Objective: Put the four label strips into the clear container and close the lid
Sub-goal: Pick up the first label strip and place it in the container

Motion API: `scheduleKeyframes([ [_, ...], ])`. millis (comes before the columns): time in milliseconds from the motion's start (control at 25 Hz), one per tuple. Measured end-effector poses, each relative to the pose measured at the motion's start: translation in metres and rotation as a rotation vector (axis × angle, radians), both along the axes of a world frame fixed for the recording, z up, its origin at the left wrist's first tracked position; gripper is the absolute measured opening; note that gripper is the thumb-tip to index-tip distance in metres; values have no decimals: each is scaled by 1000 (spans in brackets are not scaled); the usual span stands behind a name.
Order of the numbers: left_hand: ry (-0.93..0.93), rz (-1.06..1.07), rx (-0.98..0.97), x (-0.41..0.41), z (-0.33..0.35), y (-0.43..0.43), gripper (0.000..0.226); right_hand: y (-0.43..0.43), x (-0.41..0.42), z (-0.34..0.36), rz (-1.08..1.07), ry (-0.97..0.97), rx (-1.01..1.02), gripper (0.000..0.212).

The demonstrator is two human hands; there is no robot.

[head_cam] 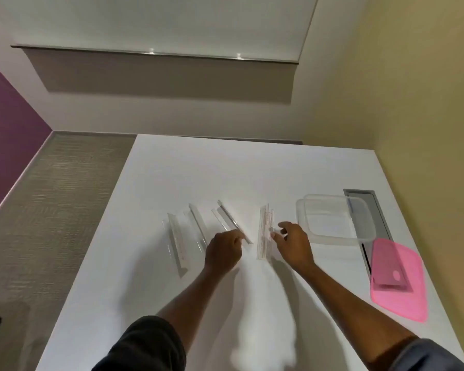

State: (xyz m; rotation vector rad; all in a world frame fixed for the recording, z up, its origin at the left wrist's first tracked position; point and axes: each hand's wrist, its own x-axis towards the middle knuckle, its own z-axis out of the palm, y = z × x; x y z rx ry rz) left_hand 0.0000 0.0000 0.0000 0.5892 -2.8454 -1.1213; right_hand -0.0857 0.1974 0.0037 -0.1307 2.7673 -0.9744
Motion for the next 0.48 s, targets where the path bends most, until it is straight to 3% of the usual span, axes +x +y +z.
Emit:
scheduleKeyframes([
  [160,-185,80,312,-12,-15,27,30,1,-1,-23,-99,-267,-45,14],
  [280,-301,146,487,-24,-30,43,34,-1,-6,-36,-223,-551,-212,35],
  [360,-347,159,542,-29,-37,53,38,-2,-6,-46,-218,-590,-215,43],
  [480,-394,183,565,-37,-49,66,42,-3,-5,-60,-173,-603,-220,26],
])
